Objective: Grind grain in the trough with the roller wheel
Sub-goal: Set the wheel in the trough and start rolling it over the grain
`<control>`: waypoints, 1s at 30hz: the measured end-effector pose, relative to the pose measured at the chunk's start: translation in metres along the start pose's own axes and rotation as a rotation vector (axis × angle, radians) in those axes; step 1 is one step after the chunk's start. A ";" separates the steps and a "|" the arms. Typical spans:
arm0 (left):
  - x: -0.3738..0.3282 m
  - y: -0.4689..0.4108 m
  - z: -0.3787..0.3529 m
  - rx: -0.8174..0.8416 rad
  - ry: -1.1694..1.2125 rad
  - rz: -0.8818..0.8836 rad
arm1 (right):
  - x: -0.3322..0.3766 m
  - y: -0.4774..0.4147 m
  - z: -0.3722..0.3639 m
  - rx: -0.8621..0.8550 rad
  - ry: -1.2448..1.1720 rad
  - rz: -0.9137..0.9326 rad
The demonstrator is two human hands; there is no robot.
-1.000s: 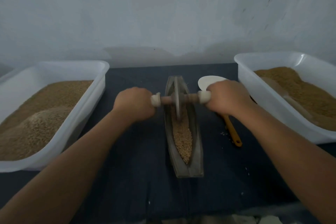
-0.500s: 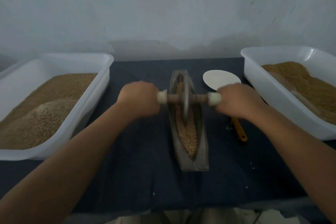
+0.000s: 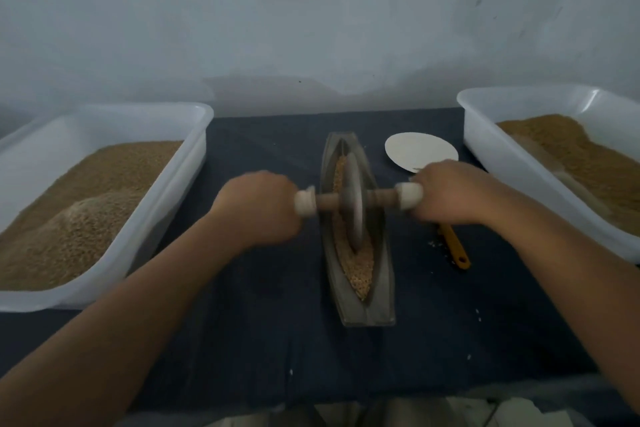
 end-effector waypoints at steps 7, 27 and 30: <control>-0.004 -0.052 0.020 -0.049 -0.085 0.049 | 0.006 -0.028 0.006 -0.218 0.042 -0.089; 0.001 -0.018 0.001 0.025 -0.018 0.014 | 0.007 -0.001 0.004 -0.015 0.075 -0.029; -0.003 0.016 -0.006 0.011 -0.008 -0.003 | 0.013 0.032 0.004 0.067 0.070 0.022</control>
Point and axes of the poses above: each hand's wrist, its own y-axis away from the middle knuckle, its own z-axis out of the back of the hand, x = y × z, the point moved 4 cm from there along -y, towards the middle knuckle, and after that the axes turned 2 degrees about y, right-handed, at the moved point
